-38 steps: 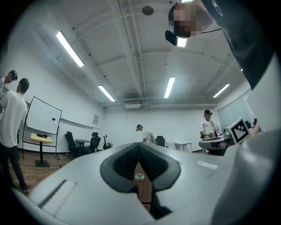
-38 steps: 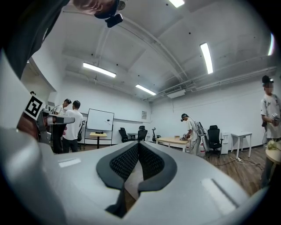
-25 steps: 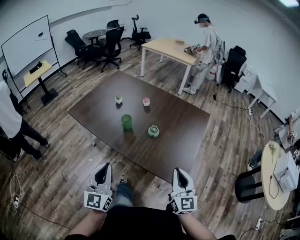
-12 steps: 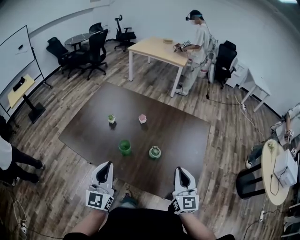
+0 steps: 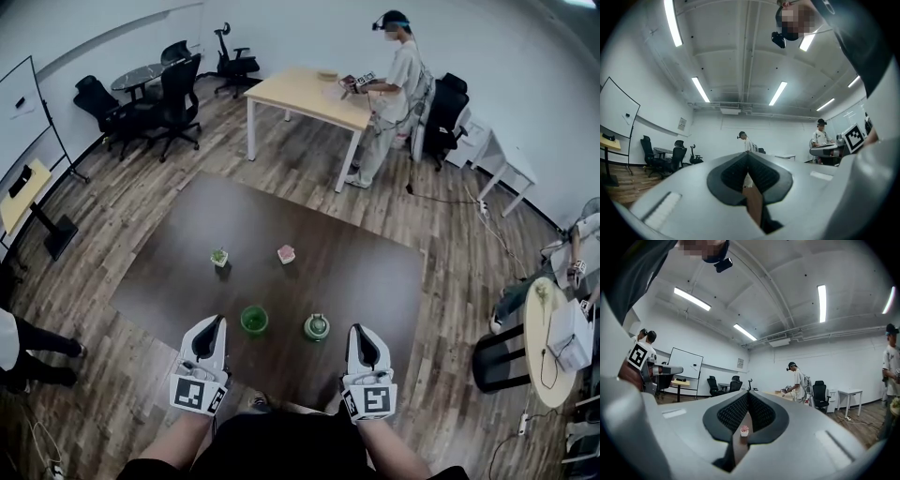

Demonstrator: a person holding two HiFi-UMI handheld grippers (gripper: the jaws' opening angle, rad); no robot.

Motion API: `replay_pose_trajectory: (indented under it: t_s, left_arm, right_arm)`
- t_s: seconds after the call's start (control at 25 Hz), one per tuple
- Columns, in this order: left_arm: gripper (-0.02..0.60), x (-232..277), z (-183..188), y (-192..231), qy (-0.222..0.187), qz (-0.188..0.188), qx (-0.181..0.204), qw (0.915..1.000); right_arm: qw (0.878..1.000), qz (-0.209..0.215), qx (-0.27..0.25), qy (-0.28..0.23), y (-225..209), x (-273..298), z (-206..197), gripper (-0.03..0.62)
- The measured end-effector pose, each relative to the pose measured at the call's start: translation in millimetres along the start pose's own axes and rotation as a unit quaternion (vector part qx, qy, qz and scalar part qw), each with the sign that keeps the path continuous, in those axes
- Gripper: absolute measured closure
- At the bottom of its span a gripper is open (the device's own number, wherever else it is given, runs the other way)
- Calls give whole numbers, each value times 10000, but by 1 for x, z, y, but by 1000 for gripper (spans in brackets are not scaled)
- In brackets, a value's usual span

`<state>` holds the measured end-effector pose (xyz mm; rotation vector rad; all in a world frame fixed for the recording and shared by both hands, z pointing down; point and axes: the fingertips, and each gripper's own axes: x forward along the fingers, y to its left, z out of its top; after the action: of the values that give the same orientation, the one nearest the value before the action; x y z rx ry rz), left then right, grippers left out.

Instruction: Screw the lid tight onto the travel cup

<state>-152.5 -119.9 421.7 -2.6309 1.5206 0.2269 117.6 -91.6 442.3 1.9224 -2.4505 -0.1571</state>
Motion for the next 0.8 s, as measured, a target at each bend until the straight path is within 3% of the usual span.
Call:
replay_pose_trajectory:
  t_s: [0.4, 0.52, 0.56, 0.6, 0.68, 0.8]
  left_arm:
    - [581, 21, -14, -7, 143, 332, -36, 9993]
    - [580, 27, -20, -10, 39, 254, 37, 9997]
    - [139, 32, -25, -11, 71, 200, 106, 9997]
    - [-10, 35, -34, -12, 209, 141, 155, 9996]
    - [-11, 40, -47, -10, 445, 40, 210, 9988]
    - [-9, 45, -51, -3, 337, -9, 263, 9991]
  right_arm:
    - [9992, 324, 116, 209, -27, 22, -18, 585]
    - [9990, 341, 185, 230, -33, 26, -21, 585]
    - [9989, 364, 181, 225, -33, 27, -21, 585]
    - [9989, 390, 151, 221, -33, 27, -21, 585]
    - [9987, 429, 81, 262, -32, 26, -22, 585]
    - [9984, 447, 93, 344, -34, 27, -27, 585]
